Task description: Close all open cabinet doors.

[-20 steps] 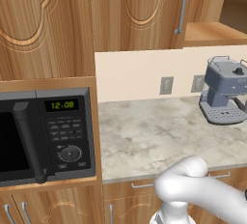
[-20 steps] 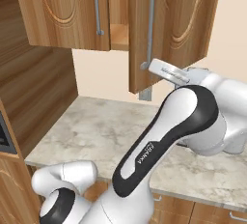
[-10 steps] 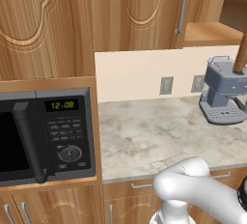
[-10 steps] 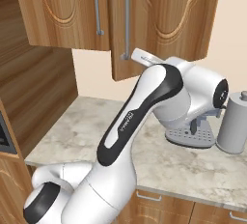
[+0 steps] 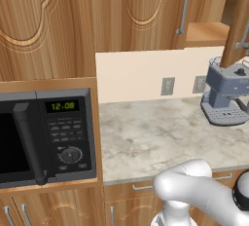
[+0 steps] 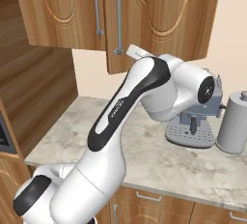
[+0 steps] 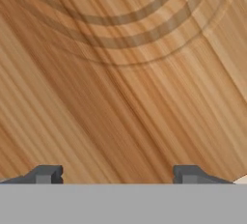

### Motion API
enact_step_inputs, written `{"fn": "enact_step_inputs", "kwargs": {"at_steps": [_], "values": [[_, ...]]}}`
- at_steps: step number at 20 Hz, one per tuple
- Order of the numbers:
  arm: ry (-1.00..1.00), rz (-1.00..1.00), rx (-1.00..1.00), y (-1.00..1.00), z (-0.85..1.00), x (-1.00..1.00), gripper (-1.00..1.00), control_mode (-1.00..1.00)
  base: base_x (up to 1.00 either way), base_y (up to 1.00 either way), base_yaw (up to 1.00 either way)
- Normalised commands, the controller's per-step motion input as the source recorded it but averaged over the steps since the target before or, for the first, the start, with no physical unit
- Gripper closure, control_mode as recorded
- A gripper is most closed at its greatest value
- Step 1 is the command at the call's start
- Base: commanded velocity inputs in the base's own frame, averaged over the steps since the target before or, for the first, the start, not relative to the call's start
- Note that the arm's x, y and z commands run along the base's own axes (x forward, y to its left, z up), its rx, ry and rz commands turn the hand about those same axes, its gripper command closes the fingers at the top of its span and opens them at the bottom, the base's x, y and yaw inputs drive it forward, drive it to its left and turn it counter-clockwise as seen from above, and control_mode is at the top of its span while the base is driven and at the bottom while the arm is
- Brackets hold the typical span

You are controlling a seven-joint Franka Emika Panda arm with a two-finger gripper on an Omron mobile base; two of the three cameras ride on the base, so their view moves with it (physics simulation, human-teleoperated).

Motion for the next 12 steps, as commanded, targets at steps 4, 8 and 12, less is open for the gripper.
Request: {"fn": "enact_step_inputs", "kwargs": {"at_steps": [4,8,12], "values": [[0.00,-0.09,-0.01,0.13,0.12,0.55,-1.00,-1.00,0.00,0.00,0.00],[0.00,-0.09,-0.02,0.19,0.06,0.69,-1.00,-1.00,0.00,0.00,0.00],[0.00,-0.09,-0.02,0.23,0.06,0.64,-1.00,-1.00,0.00,0.00,0.00]]}}
